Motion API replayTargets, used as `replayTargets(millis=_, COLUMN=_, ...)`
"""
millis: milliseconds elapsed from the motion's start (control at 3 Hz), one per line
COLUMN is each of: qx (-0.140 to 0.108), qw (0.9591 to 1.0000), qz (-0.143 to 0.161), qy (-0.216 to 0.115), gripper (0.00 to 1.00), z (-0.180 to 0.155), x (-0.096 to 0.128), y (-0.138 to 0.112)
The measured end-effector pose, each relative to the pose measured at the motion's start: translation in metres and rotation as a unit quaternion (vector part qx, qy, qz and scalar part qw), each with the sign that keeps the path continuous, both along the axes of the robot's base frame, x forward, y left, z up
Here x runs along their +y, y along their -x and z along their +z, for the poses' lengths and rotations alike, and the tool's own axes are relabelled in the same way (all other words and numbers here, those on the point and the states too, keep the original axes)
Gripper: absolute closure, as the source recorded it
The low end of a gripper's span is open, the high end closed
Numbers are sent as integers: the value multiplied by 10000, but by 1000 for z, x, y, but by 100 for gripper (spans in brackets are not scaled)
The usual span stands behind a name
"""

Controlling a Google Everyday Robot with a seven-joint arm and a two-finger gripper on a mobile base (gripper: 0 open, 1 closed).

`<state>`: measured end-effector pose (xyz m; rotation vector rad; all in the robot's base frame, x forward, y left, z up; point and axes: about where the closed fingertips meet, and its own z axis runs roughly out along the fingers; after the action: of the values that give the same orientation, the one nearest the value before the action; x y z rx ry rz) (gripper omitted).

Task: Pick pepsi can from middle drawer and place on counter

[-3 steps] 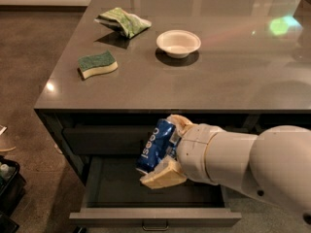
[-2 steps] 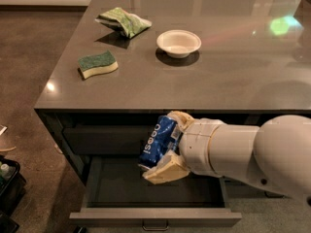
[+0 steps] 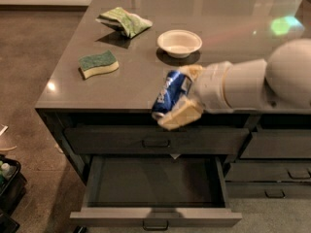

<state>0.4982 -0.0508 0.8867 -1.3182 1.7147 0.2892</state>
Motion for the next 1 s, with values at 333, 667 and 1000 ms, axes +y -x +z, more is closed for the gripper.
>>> replayTargets(millis=333, qx=-124, qw=9990, qz=417, qy=-45, gripper=100, z=17, x=21, y=-55)
replayTargets(millis=667, qx=-11, qw=9974, qz=715, qy=-56, gripper=100, z=8, x=46, y=-94)
replayTargets(millis=1000, qx=-50, qw=9968, qz=793, qy=-78, gripper=81, z=12, x=56, y=-95)
